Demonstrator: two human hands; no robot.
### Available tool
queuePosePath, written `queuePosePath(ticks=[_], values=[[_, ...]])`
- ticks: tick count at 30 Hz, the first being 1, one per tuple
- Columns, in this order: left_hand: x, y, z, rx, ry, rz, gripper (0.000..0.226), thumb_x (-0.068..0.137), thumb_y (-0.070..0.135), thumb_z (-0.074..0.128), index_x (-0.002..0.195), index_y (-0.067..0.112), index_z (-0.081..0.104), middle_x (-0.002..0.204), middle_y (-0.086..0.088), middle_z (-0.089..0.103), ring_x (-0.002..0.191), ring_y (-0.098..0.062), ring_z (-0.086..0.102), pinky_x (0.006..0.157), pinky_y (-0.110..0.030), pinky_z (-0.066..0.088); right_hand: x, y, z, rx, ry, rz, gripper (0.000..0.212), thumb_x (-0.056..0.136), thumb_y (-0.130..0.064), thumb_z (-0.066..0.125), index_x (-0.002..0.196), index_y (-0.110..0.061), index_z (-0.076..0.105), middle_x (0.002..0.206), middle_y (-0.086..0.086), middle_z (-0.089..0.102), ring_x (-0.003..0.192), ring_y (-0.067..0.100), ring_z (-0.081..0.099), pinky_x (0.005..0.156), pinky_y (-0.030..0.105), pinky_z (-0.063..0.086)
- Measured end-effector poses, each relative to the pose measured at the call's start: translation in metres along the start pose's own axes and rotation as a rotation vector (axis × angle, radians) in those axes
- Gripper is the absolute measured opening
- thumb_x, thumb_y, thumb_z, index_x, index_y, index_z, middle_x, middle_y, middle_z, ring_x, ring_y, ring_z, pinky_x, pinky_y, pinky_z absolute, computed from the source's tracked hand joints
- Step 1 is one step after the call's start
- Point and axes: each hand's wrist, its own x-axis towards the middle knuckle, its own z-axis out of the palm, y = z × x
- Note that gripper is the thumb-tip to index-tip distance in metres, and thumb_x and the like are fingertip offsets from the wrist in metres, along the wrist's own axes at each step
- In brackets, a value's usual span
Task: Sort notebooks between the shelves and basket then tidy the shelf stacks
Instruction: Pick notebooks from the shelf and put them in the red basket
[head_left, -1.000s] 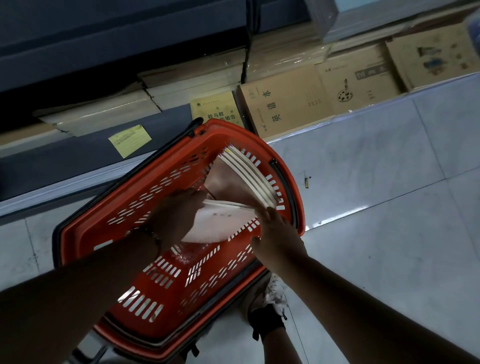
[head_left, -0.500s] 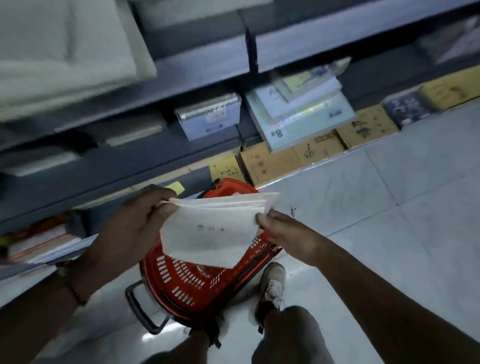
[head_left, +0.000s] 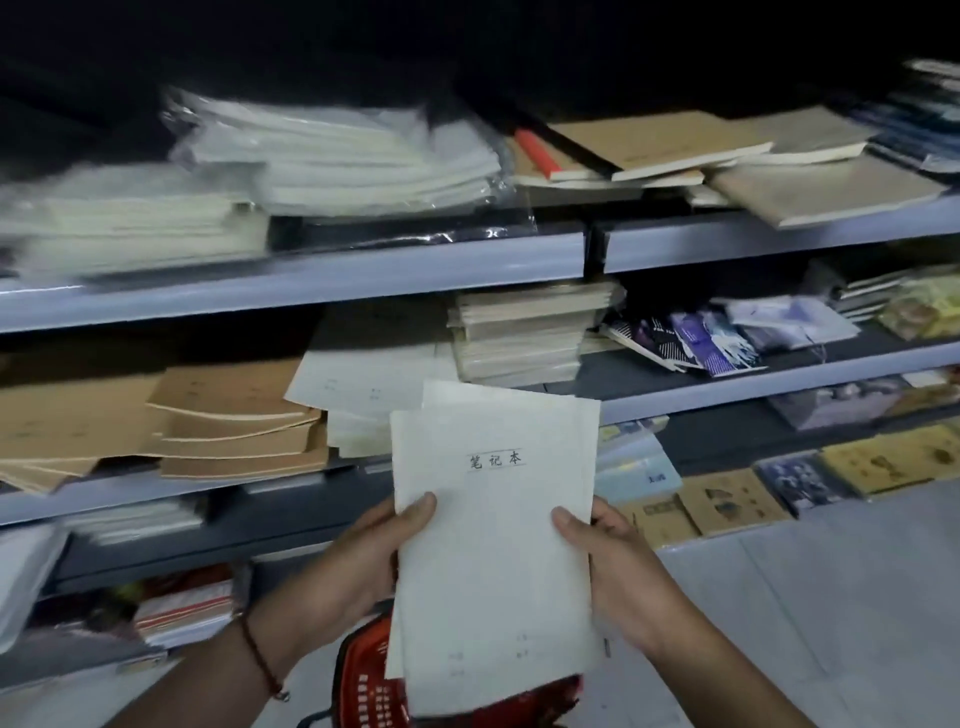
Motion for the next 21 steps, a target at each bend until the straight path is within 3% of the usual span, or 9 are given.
queuePosePath(ticks=[2, 5, 8, 11, 13, 18, 21], values=[[-0.019, -0.013, -0.006, -0.004, -0.034, -0.096, 0.04, 0.088, 0.028, 0.073, 0.125, 0.015, 0.069, 0.129, -0.013, 0.066, 0.12, -0.03, 0.063, 0.104, -0.046, 0.049, 0.001, -0.016, 0.015, 0.013, -0.03, -0.017, 0.028, 0.092, -0.01, 0.062, 0.119, -0.006, 0.067, 0.116, 0.016, 0.071, 0.106, 0.034, 0.069, 0.088, 0.045, 0.057], [-0.037, -0.027, -0.013, 0.025, -0.021, -0.079, 0.044, 0.088, 0.013, 0.073, 0.131, 0.012, 0.062, 0.129, -0.012, 0.066, 0.121, -0.03, 0.063, 0.109, -0.047, 0.043, 0.012, -0.029, 0.046, -0.063, -0.026, -0.015, 0.025, 0.095, -0.013, 0.062, 0.118, -0.005, 0.067, 0.11, 0.015, 0.073, 0.101, 0.034, 0.071, 0.092, 0.048, 0.055], [-0.045, -0.026, -0.026, -0.035, 0.166, -0.042, 0.049, 0.08, 0.015, 0.077, 0.127, 0.011, 0.065, 0.12, -0.008, 0.072, 0.111, -0.027, 0.069, 0.102, -0.043, 0.048, 0.024, -0.033, 0.079, -0.148, -0.044, 0.005, 0.026, 0.096, -0.018, 0.062, 0.118, -0.006, 0.067, 0.108, 0.014, 0.074, 0.101, 0.034, 0.071, 0.095, 0.051, 0.053], [-0.05, -0.017, -0.04, -0.039, 0.217, -0.008, 0.048, 0.078, 0.021, 0.081, 0.123, 0.013, 0.069, 0.118, -0.01, 0.072, 0.109, -0.028, 0.069, 0.099, -0.045, 0.051, 0.031, -0.036, 0.104, -0.173, -0.112, 0.031, 0.026, 0.093, -0.015, 0.066, 0.119, -0.011, 0.067, 0.107, 0.01, 0.075, 0.099, 0.029, 0.072, 0.082, 0.041, 0.059], [-0.049, -0.01, -0.052, -0.052, 0.253, 0.041, 0.046, 0.078, 0.019, 0.081, 0.121, 0.01, 0.07, 0.117, -0.012, 0.072, 0.107, -0.03, 0.07, 0.096, -0.045, 0.052, 0.032, -0.036, 0.113, -0.234, -0.159, 0.025, 0.027, 0.09, -0.009, 0.068, 0.116, -0.016, 0.068, 0.103, 0.004, 0.077, 0.093, 0.023, 0.073, 0.079, 0.035, 0.058], [-0.029, 0.024, -0.074, -0.038, 0.297, 0.119, 0.03, 0.088, 0.008, 0.067, 0.119, 0.008, 0.067, 0.111, -0.011, 0.075, 0.098, -0.026, 0.073, 0.073, -0.033, 0.061, 0.049, -0.036, 0.126, -0.422, -0.175, -0.031, 0.041, 0.084, -0.003, 0.074, 0.12, -0.02, 0.063, 0.114, 0.002, 0.073, 0.107, 0.023, 0.069, 0.099, 0.046, 0.052], [-0.004, 0.051, -0.088, -0.006, 0.288, 0.096, 0.033, 0.09, 0.007, 0.066, 0.123, 0.004, 0.064, 0.114, -0.013, 0.073, 0.1, -0.026, 0.073, 0.072, -0.031, 0.062, 0.075, -0.048, 0.137, -0.516, -0.105, -0.107, 0.044, 0.084, -0.003, 0.074, 0.124, -0.016, 0.062, 0.121, 0.004, 0.069, 0.106, 0.021, 0.066, 0.091, 0.039, 0.055]])
